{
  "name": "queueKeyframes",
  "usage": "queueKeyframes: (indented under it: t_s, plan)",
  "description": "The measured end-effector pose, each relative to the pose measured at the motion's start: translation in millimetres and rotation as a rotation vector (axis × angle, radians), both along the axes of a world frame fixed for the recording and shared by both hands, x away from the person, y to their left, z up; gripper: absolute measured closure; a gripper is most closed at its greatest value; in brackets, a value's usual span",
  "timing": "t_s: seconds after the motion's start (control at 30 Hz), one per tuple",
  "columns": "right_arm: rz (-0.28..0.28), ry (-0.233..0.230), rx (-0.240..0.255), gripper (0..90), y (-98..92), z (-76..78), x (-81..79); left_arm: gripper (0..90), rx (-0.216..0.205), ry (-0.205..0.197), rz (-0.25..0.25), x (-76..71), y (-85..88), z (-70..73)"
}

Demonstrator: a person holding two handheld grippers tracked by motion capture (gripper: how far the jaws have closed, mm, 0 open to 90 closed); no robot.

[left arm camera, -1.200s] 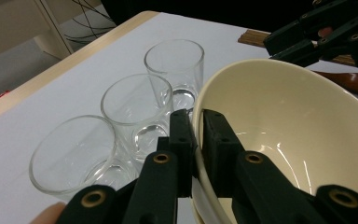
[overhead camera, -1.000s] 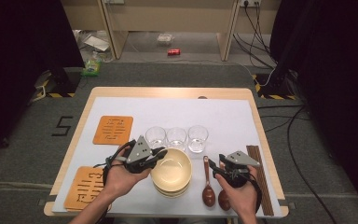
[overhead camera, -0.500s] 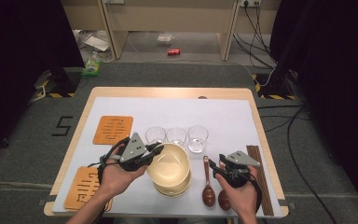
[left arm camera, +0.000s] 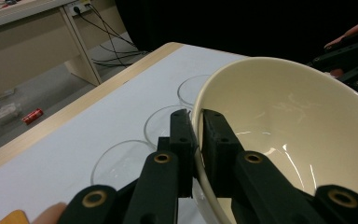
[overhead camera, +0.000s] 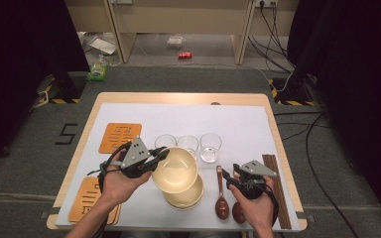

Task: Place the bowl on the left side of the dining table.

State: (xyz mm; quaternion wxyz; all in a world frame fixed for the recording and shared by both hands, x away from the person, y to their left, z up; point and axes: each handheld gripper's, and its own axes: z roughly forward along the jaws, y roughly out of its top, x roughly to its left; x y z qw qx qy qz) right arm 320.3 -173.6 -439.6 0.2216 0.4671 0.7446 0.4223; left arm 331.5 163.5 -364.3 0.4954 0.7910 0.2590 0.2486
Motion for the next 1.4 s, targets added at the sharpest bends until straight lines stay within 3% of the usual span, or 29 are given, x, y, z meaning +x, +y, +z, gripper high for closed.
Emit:
queueKeyframes:
  t_s: [1.4]
  plan:
    - [-0.004, -0.001, 0.003, 51.9, 0.8, -0.4, 0.8, 82.6, -0.013, -0.018, 0.131, 16.9, 49.3, 10.3]
